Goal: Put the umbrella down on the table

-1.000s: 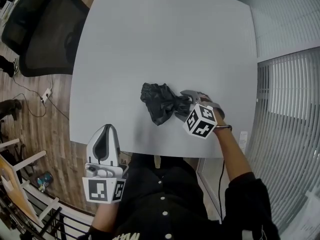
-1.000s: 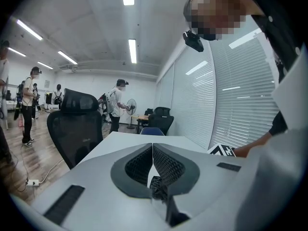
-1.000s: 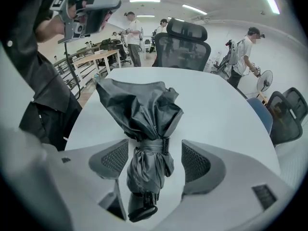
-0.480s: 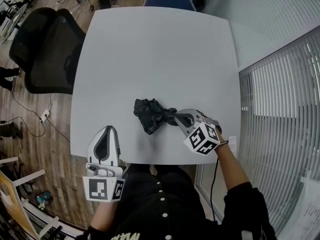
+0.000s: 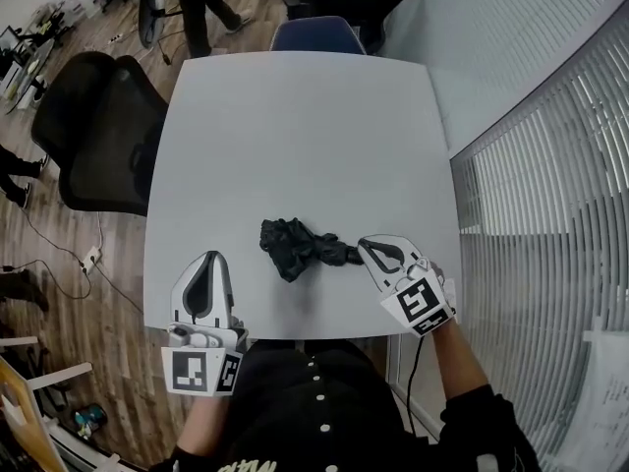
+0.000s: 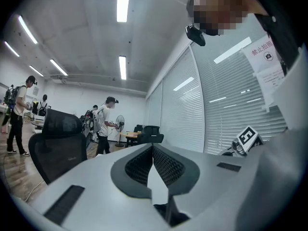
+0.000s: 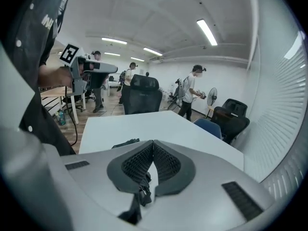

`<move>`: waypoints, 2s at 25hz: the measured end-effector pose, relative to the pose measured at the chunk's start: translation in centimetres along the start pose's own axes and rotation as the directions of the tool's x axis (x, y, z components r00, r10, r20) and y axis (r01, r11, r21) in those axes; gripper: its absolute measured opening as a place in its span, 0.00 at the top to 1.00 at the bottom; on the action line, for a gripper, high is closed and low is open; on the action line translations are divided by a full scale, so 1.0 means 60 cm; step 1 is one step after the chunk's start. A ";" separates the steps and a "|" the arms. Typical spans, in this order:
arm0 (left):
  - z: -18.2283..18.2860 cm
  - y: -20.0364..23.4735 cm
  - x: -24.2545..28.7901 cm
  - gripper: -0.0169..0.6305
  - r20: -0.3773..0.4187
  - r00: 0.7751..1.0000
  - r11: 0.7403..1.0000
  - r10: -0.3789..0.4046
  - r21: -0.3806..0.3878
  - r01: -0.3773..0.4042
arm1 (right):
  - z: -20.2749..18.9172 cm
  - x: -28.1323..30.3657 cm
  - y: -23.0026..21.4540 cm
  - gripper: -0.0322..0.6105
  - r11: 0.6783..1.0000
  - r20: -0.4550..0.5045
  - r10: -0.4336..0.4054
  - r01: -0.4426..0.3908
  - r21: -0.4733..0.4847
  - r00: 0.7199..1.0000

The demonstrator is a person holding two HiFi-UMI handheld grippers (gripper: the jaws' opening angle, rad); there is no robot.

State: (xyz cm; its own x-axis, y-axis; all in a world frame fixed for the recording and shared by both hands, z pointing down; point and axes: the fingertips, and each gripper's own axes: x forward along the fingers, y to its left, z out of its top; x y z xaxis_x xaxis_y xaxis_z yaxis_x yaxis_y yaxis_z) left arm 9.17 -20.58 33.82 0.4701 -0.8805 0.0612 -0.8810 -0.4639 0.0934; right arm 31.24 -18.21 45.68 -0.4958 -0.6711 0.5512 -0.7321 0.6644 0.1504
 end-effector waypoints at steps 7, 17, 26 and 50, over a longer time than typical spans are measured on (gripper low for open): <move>0.023 0.009 -0.009 0.95 0.034 0.999 1.000 -0.001 0.013 0.000 | 0.053 -0.082 -0.049 0.91 0.980 0.142 -0.167 0.149 0.130 0.976; 0.046 0.026 -0.026 0.95 0.070 0.997 1.000 0.013 0.020 -0.015 | 0.128 -0.206 -0.080 0.91 0.916 0.374 -0.369 0.266 0.300 0.851; 0.073 0.055 -0.043 0.95 0.116 0.993 0.999 0.036 0.028 -0.040 | 0.165 -0.287 -0.121 0.90 0.812 0.449 -0.575 0.411 0.414 0.684; 0.087 0.071 -0.039 0.95 0.132 0.990 0.997 0.053 0.051 -0.060 | 0.153 -0.292 -0.122 0.90 0.786 0.428 -0.614 0.464 0.408 0.663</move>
State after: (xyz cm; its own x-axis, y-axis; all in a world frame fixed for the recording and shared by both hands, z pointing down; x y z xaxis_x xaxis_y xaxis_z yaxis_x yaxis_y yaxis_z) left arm 4.04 -21.03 28.87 0.4114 -0.9091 -0.0654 -0.9094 -0.4142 0.0383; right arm 40.99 -14.31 27.39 -0.0796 -0.9937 -0.0782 -0.9963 0.0767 0.0394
